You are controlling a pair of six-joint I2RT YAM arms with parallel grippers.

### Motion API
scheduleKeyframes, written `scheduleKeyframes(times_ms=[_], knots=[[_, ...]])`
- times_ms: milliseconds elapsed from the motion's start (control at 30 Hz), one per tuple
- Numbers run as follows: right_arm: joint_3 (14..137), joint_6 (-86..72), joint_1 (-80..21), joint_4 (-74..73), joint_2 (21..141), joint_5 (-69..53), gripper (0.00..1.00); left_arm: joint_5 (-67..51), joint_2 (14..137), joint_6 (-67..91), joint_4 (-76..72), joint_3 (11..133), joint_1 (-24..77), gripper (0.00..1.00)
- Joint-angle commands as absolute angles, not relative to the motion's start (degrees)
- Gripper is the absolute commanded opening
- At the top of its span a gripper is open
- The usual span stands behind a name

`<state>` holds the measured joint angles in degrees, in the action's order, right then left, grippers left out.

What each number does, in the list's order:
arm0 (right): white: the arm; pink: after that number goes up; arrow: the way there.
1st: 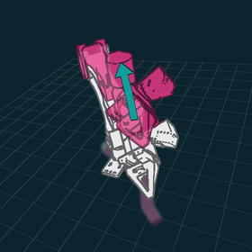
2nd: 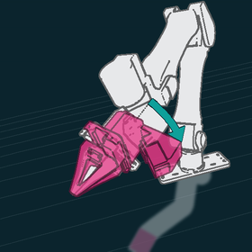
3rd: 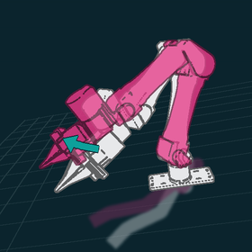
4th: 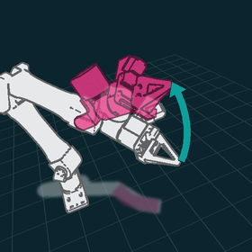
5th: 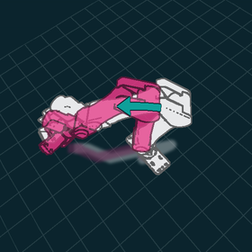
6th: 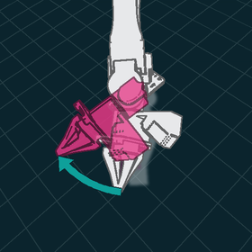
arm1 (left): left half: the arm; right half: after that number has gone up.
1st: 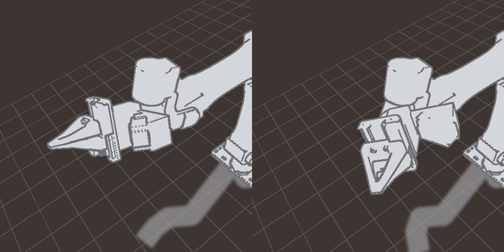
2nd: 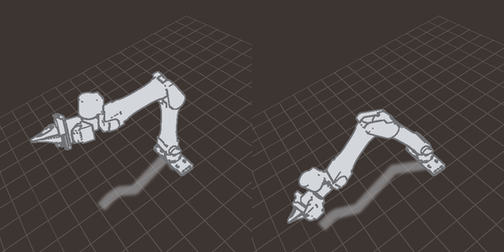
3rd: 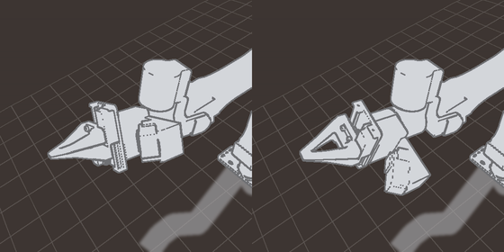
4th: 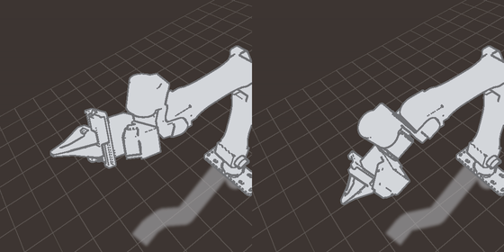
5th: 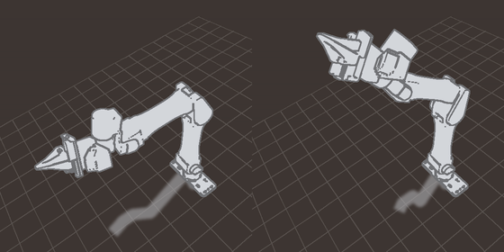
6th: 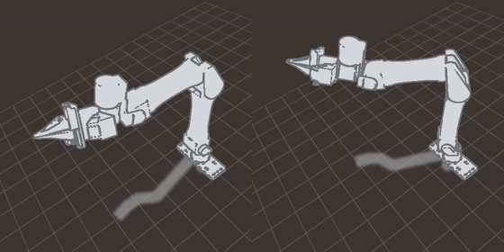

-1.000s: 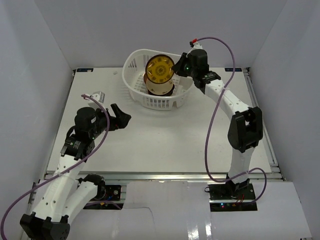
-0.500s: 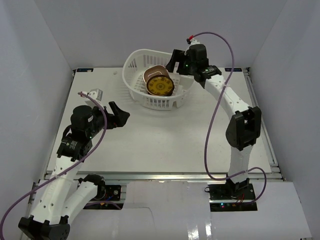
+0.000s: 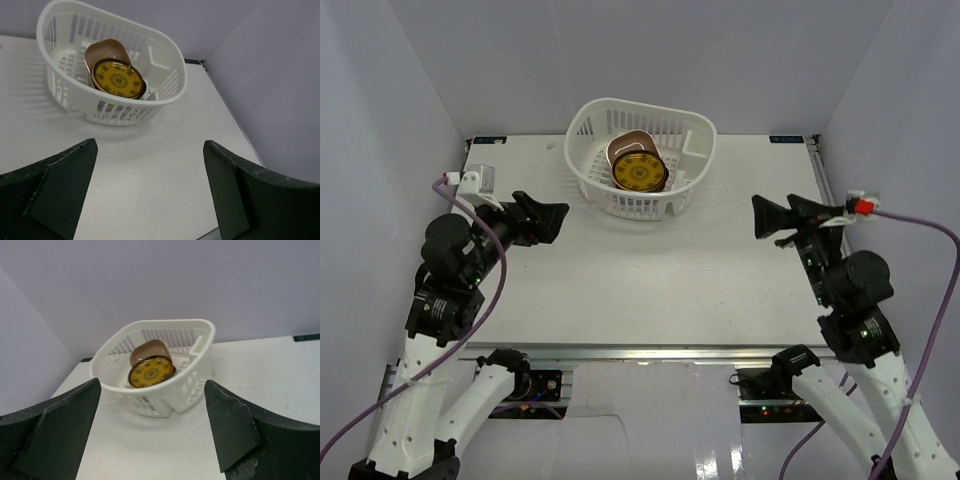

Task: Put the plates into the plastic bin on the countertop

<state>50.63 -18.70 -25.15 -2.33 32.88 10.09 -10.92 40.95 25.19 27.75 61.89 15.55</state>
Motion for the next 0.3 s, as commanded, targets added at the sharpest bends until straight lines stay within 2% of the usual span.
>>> scheduleKeyframes(times_ms=[0,100,267], knots=[[40.99,-20.22,-25.22,-1.93,22.99,24.05,0.90,-8.44,37.45,23.56,26.63,64.07,15.64,0.98],[36.92,-18.99,-25.14,-1.58,17.68,27.67,0.90,-6.51,35.34,23.73,26.72,61.09,15.64,0.98],[37.17,-19.51,-25.14,-1.93,19.07,24.44,0.90,-7.64,33.05,25.84,25.58,54.58,15.64,0.98]])
